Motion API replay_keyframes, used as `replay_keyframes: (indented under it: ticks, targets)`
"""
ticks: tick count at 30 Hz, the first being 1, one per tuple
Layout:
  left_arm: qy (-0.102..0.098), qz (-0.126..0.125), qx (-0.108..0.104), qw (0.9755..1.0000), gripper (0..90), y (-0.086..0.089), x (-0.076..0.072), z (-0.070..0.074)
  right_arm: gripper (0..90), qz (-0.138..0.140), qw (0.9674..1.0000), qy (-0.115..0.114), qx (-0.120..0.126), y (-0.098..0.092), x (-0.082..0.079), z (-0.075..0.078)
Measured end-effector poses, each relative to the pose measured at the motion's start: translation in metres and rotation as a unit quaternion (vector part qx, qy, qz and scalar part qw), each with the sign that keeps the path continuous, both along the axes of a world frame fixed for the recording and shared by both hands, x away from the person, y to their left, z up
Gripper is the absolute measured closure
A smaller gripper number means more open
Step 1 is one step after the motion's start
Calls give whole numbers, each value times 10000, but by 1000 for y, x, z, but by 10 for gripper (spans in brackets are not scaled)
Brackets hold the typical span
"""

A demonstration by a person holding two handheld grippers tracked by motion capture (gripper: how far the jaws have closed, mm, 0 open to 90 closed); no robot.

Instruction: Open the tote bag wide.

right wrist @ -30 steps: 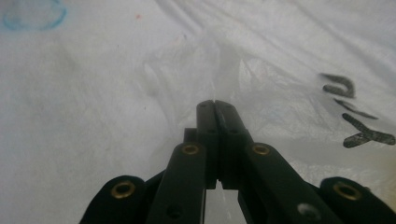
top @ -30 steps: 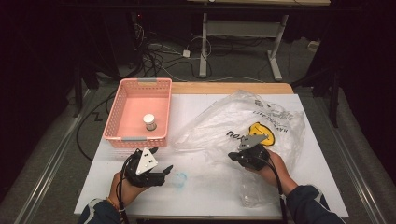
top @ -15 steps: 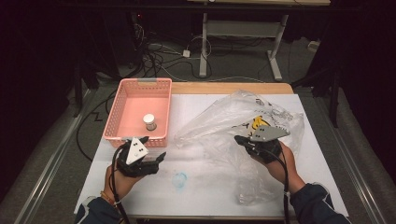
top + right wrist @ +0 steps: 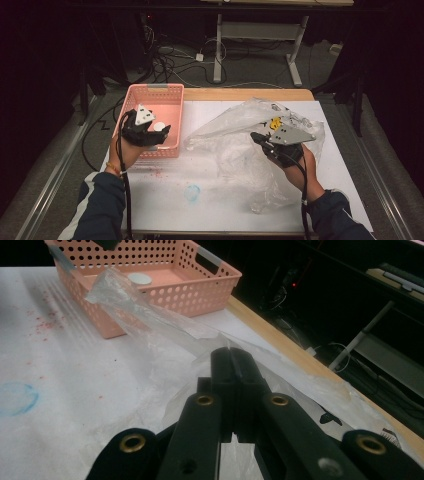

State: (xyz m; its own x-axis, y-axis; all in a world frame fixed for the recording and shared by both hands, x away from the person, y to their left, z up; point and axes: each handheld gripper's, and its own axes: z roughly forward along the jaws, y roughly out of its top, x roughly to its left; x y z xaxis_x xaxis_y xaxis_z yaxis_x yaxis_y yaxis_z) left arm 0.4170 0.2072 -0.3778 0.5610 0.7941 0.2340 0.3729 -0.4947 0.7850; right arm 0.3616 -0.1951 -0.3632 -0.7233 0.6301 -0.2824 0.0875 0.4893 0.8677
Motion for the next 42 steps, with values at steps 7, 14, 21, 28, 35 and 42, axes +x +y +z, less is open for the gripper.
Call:
replay_keyframes:
  ticks: [7, 14, 21, 28, 35, 42]
  targets:
    - [964, 218, 475, 9940, 168, -1, 55, -21, 900, -80, 10000, -21, 44, -3, 1, 0]
    - [1168, 323, 649, 9905, 201, -3, 72, -27, 900, -121, 9999, 4, 81, -7, 2, -1]
    - [1702, 139, 1018, 9800, 289, -6, 88, -42, 900, -77, 10000, 18, 47, -7, 1, -1]
    - [2479, 2, 1215, 9611, 398, -6, 98, -52, 900, 11, 10000, 81, -36, -5, 1, -5]
    - [2637, -57, 1169, 9575, 473, -4, 101, -53, 900, 61, 9999, 85, -79, -4, 1, -7]
    - [2466, 59, 1063, 9633, 478, -1, 98, -48, 900, 15, 10000, 84, -20, -6, 1, -7]
